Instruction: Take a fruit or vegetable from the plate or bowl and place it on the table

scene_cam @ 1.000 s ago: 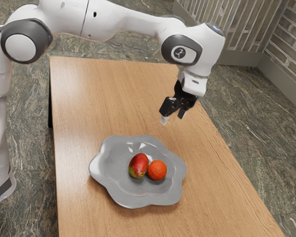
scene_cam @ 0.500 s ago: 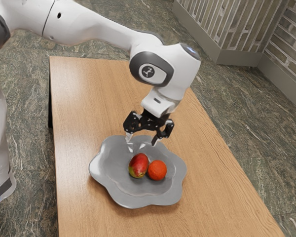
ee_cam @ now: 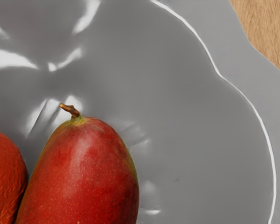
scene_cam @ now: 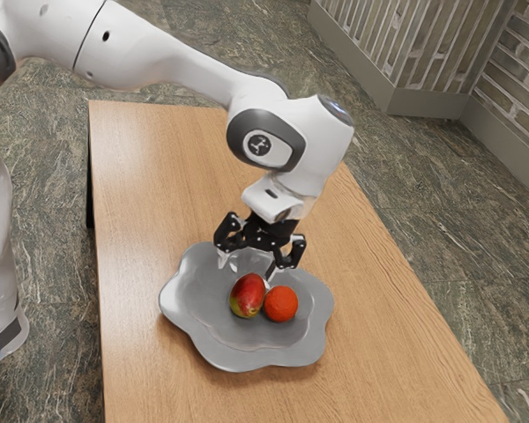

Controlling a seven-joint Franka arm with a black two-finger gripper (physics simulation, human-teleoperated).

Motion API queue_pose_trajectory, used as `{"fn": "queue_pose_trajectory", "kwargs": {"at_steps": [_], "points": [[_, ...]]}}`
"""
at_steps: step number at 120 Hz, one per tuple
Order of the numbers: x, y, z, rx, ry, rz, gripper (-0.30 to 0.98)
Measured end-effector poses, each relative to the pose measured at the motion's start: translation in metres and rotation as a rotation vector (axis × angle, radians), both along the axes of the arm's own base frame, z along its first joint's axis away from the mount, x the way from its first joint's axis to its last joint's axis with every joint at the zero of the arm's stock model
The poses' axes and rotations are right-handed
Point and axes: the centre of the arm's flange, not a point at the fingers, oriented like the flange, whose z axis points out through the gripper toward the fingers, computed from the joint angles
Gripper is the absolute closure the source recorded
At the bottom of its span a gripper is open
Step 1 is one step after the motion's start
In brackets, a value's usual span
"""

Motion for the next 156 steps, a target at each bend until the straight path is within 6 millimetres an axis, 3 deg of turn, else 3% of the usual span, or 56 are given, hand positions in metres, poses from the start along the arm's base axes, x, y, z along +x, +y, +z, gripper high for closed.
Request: {"fn": "queue_pose_trajectory", "kwargs": {"at_steps": [32, 61, 66, 70, 81, 87, 95, 99, 111, 118, 129, 148, 156], "points": [[-0.005, -0.004, -0.019, -0.015, 0.019, -0.035, -0.01], [-0.003, -0.003, -0.05, -0.027, 0.055, -0.048, -0.01], [-0.001, -0.002, -0.055, -0.029, 0.06, -0.047, 0.06], [0.0, -0.001, -0.06, -0.031, 0.063, -0.046, 0.28], [0.003, -0.002, -0.07, -0.035, 0.069, -0.048, 0.38], [0.004, -0.001, -0.074, -0.038, 0.073, -0.046, 0.36], [0.006, 0.001, -0.075, -0.04, 0.069, -0.041, 0.49], [0.006, 0.0, -0.074, -0.04, 0.064, -0.041, 0.61], [0.006, -0.002, -0.064, -0.041, 0.037, -0.044, 0.72], [0.004, -0.005, -0.053, -0.042, 0.012, -0.049, 0.58], [0.005, -0.002, -0.038, -0.044, -0.013, -0.042, 0.55], [0.014, 0.027, 0.0, -0.052, -0.07, 0.016, 0.59], [0.019, 0.058, 0.021, -0.058, -0.101, 0.073, 0.61]]}}
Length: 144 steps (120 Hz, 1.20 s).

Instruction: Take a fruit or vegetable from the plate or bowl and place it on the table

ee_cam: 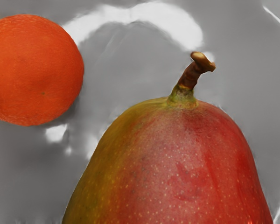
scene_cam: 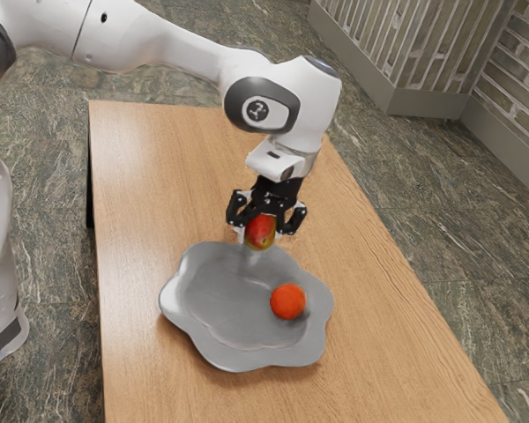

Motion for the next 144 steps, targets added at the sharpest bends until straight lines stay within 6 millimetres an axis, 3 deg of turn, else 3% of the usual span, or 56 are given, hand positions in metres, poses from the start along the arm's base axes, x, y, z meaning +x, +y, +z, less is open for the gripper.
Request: {"fn": "queue_pose_trajectory", "kwargs": {"at_steps": [5, 10, 17, 23, 28, 44, 55, 68, 87, 111, 128, 144], "points": [[0.003, 0.036, 0.011, -0.007, -0.014, 0.067, 0.61], [0.007, 0.084, 0.026, -0.013, -0.034, 0.153, 0.64], [0.005, 0.148, 0.04, -0.019, -0.05, 0.266, 0.59], [0.0, 0.19, 0.046, -0.02, -0.055, 0.339, 0.56], [-0.003, 0.211, 0.048, -0.015, -0.054, 0.374, 0.53], [-0.008, 0.243, 0.043, 0.002, -0.037, 0.428, 0.49], [-0.01, 0.248, 0.042, 0.023, -0.027, 0.43, 0.26], [-0.013, 0.257, 0.041, 0.032, -0.018, 0.444, 0.12], [-0.011, 0.259, 0.036, 0.035, -0.003, 0.448, 0.04], [0.01, 0.248, 0.042, 0.02, -0.011, 0.445, 0.01], [0.085, 0.21, 0.066, 0.021, -0.078, 0.47, 0.0], [0.117, 0.134, 0.08, 0.0, -0.097, 0.54, 0.0]]}}
